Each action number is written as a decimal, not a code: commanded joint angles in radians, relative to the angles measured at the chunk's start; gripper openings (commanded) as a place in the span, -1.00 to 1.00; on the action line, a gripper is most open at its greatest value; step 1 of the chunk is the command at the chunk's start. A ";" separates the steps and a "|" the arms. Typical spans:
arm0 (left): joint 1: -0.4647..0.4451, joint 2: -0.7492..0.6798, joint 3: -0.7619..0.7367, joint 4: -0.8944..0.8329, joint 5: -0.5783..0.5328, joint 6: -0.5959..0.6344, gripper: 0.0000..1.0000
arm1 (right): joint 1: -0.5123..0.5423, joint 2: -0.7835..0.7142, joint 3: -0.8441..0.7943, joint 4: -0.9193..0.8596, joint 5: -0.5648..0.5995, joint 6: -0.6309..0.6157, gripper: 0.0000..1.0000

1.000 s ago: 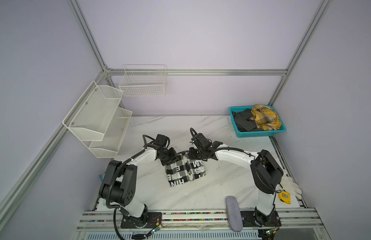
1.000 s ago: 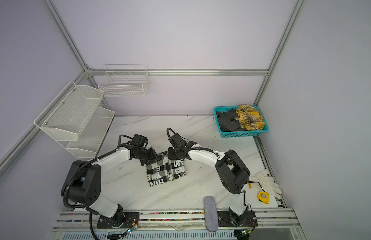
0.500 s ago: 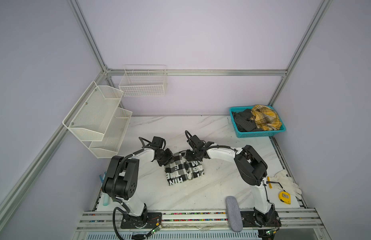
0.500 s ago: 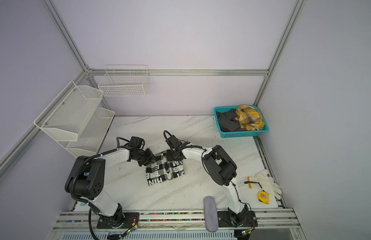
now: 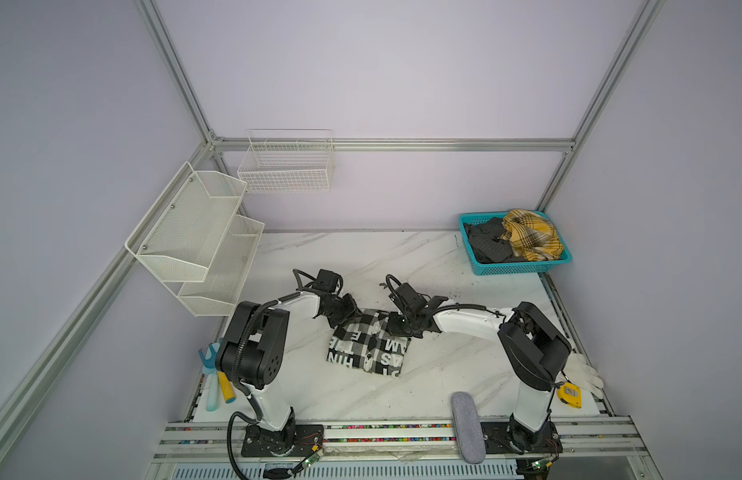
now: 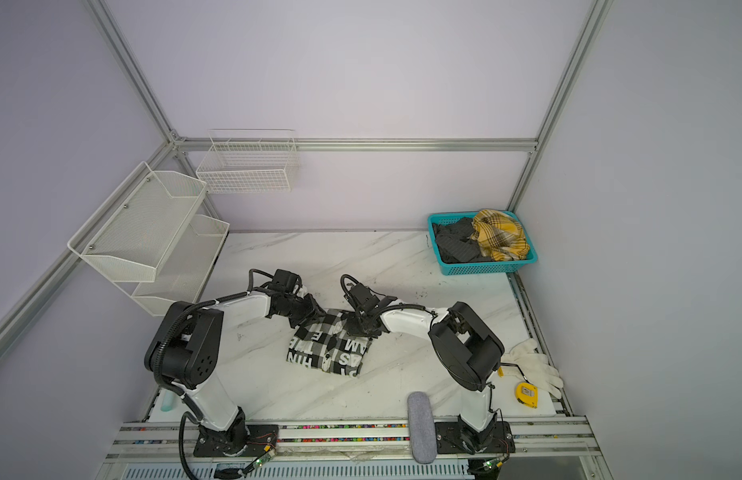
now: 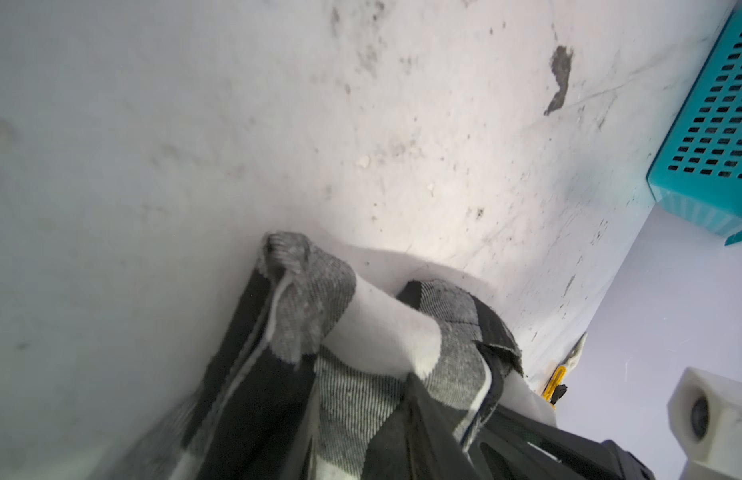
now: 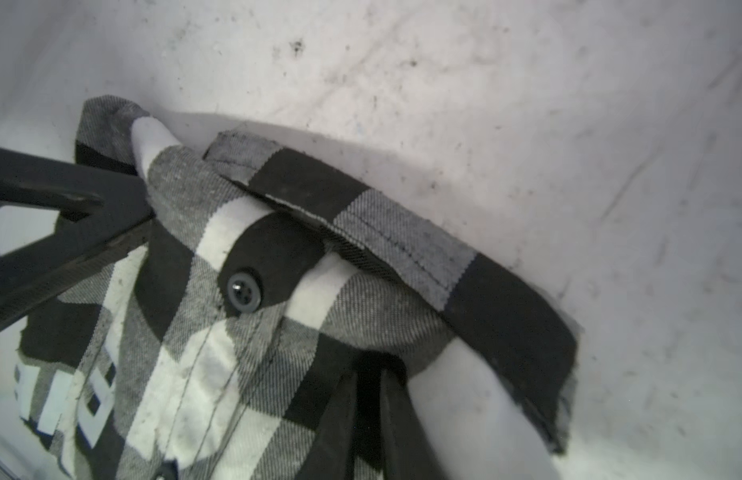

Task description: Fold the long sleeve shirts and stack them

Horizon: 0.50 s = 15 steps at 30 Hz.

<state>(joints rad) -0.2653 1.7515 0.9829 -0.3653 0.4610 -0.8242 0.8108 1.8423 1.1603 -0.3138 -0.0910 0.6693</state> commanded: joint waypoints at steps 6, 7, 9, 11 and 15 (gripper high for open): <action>0.021 -0.231 0.112 -0.248 -0.126 0.041 0.34 | -0.006 0.033 0.054 -0.095 0.069 0.021 -0.65; 0.031 -0.257 0.114 -0.266 -0.129 0.048 0.39 | -0.005 0.035 0.065 -0.103 0.071 0.021 -0.66; 0.059 -0.307 0.110 -0.320 -0.130 0.068 0.47 | -0.006 0.026 0.094 -0.134 0.093 -0.007 -0.66; 0.085 -0.364 0.074 -0.335 -0.097 0.087 0.52 | -0.002 -0.002 0.105 -0.146 0.102 -0.004 -0.66; 0.130 -0.438 -0.047 -0.324 -0.024 0.118 0.64 | 0.020 -0.061 0.114 -0.172 0.109 -0.006 -0.65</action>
<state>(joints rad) -0.1562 1.3540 0.9951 -0.6556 0.3847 -0.7555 0.8154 1.8484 1.2518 -0.4179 -0.0162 0.6666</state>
